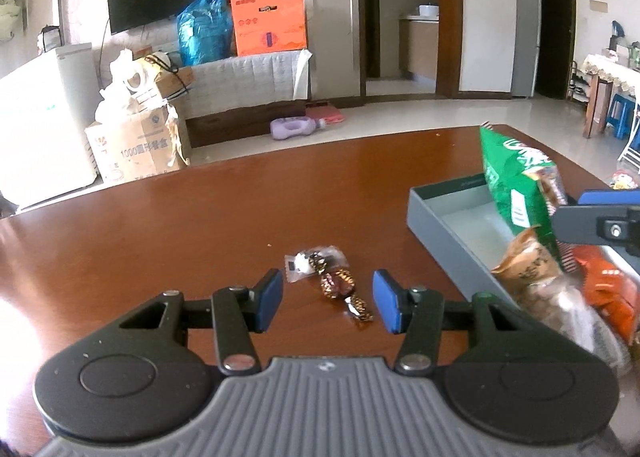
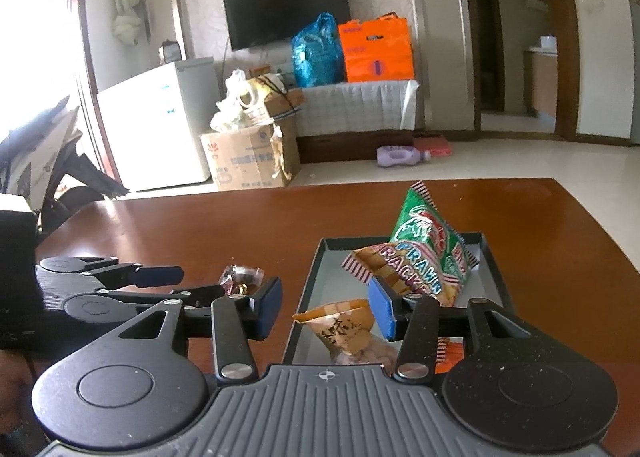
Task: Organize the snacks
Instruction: 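Close left gripper on brown-wrapped chocolates while right gripper moves to clear candy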
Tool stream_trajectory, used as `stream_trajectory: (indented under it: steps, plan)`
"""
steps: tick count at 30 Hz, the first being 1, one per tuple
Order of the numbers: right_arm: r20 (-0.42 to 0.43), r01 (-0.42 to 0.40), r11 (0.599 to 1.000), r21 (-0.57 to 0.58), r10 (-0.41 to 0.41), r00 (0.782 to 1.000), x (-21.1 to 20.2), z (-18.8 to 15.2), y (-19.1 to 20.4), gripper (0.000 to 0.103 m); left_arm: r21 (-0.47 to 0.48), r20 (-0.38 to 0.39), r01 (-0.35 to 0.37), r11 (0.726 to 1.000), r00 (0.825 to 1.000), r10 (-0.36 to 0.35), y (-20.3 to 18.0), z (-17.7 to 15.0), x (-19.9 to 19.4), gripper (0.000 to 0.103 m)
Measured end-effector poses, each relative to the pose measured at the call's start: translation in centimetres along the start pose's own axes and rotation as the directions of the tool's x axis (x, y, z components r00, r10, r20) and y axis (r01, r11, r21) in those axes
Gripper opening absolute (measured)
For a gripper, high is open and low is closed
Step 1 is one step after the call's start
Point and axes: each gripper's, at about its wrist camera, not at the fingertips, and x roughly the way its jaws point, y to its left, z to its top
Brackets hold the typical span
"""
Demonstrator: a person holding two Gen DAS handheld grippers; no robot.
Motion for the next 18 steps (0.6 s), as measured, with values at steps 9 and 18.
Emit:
stream_trajectory:
  steps: [9,18]
  plan:
    - [-0.002,-0.032,0.999,-0.006,0.032,0.999,0.7,0.3,1.2,0.050,-0.005,-0.034,0.019,1.000,0.999,-0.019,-0.3,0.2,3.6,0.049]
    - [-0.009,-0.048,0.999,-0.018,0.048,0.999,1.3,0.7,2.1,0.051,-0.040,-0.083,0.014,0.999,0.996,-0.017,-0.3,0.2,6.5,0.049]
